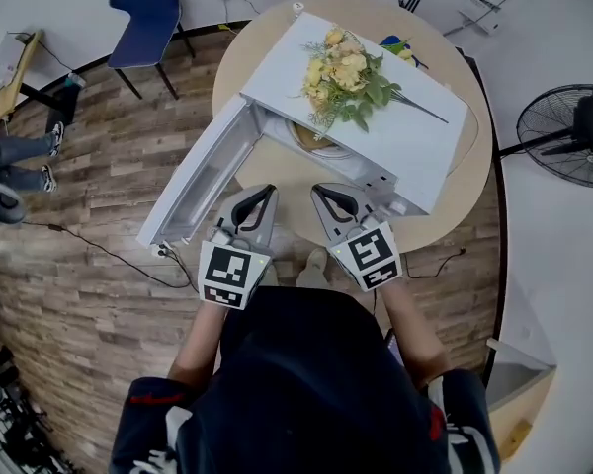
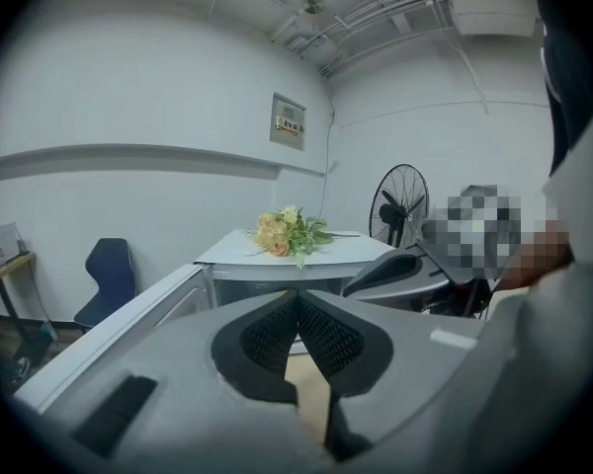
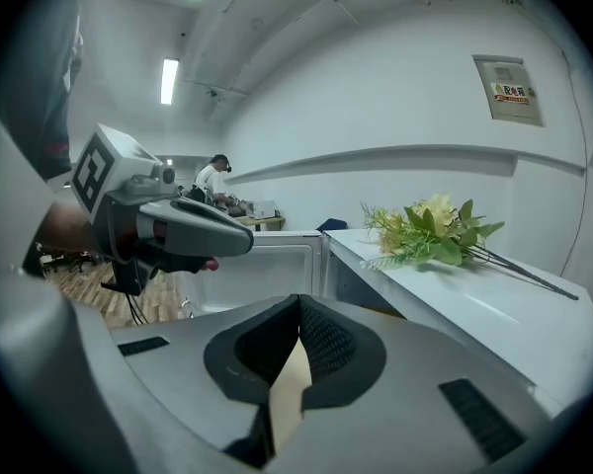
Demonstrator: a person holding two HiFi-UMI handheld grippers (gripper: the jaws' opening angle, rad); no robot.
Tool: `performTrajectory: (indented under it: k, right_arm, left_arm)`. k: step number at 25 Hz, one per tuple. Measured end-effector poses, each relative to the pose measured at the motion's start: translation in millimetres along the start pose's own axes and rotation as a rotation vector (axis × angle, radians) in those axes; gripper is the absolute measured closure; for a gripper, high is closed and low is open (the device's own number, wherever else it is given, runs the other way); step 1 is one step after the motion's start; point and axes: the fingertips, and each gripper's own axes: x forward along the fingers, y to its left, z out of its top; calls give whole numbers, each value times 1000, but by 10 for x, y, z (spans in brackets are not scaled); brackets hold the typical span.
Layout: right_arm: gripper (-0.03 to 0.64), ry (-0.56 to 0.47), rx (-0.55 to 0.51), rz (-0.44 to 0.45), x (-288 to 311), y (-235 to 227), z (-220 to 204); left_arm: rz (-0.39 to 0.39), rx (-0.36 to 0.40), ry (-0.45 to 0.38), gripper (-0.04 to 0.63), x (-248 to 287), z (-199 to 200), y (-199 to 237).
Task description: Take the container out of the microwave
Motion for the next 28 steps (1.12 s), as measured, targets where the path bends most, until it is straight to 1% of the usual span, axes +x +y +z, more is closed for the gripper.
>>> performTrajectory:
  k: [4,6,8,12,17,22,24,25,27,28]
  right_arm:
    - [609,44,35,-63,233,-21,-87]
    - [609,75,31,-77,363,-40,-174]
    - [609,125,7,-81,504,-50,-286]
    - [609,250,-101,-79,763,-102,-473]
    - [607,348,-215,-100,1036,-190,-680]
    - [606,481,-352,-96,1253,-296,-943]
    - [606,516,-384,-105,1320,-358,-1016]
    - [598,526,-389,-113,1351,-394,-1036]
    - [472,533,-385,-134,1407,-469,-1047]
    - [446,533,-385,-146,1430,-510,-1043]
  left_arm:
    - [-54,7,19,581,13,-66,162]
    - [-75,10,31,581,41,-122,222]
    - [-92,9,44,581,64,-183,274]
    - [-113,9,65,581,112,-286,352]
    - [-124,5,107,581,139,-481,415]
    - [-143,0,137,581,191,-623,424]
    - [-144,0,149,581,209,-675,437]
    - [-143,1,154,581,217,-696,449]
    - [-140,0,161,581,226,-722,472]
    - [-139,0,164,581,229,-732,484]
